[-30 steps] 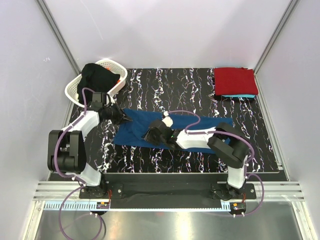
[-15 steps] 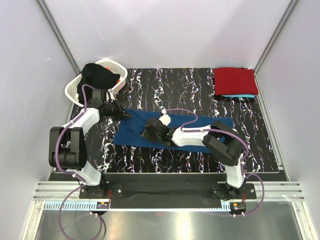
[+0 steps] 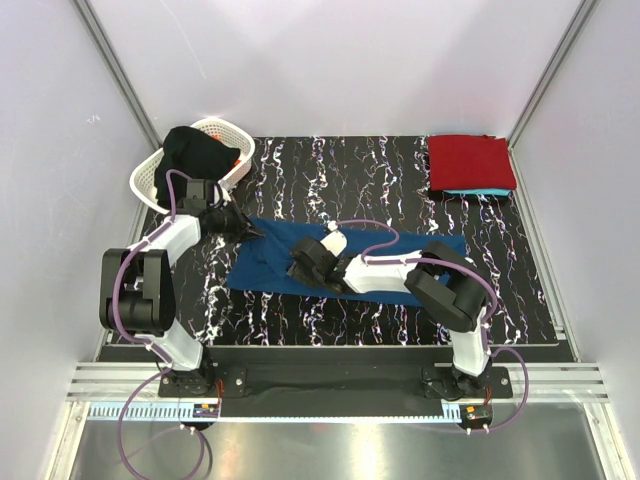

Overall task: Fold and stack the t-shirts
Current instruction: Fold the tshirt

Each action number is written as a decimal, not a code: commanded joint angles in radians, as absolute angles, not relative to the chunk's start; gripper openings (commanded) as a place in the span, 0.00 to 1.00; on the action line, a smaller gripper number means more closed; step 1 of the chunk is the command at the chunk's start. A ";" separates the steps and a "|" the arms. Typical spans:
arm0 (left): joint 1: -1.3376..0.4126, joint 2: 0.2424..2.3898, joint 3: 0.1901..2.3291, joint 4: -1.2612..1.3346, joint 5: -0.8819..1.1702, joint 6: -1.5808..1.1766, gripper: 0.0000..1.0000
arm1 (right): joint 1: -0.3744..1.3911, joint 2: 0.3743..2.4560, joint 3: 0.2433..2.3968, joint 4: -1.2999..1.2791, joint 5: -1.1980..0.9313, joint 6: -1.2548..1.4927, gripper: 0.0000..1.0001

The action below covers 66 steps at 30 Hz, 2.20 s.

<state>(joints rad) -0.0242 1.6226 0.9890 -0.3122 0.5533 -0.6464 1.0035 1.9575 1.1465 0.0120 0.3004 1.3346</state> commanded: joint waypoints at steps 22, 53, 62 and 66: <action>-0.018 1.611 1.019 -0.272 0.563 -0.624 0.00 | 1.012 2.011 1.232 -0.035 0.359 1.362 0.27; -0.077 1.325 0.758 -0.454 0.431 -0.512 0.01 | 1.011 1.674 0.913 0.067 0.400 1.312 0.00; -0.104 1.247 0.723 -0.472 0.459 -0.554 0.00 | 0.989 1.536 0.773 0.146 0.379 1.296 0.00; -0.136 1.223 0.689 -0.477 0.427 -0.574 0.00 | 0.986 1.520 0.729 0.182 0.347 1.298 0.00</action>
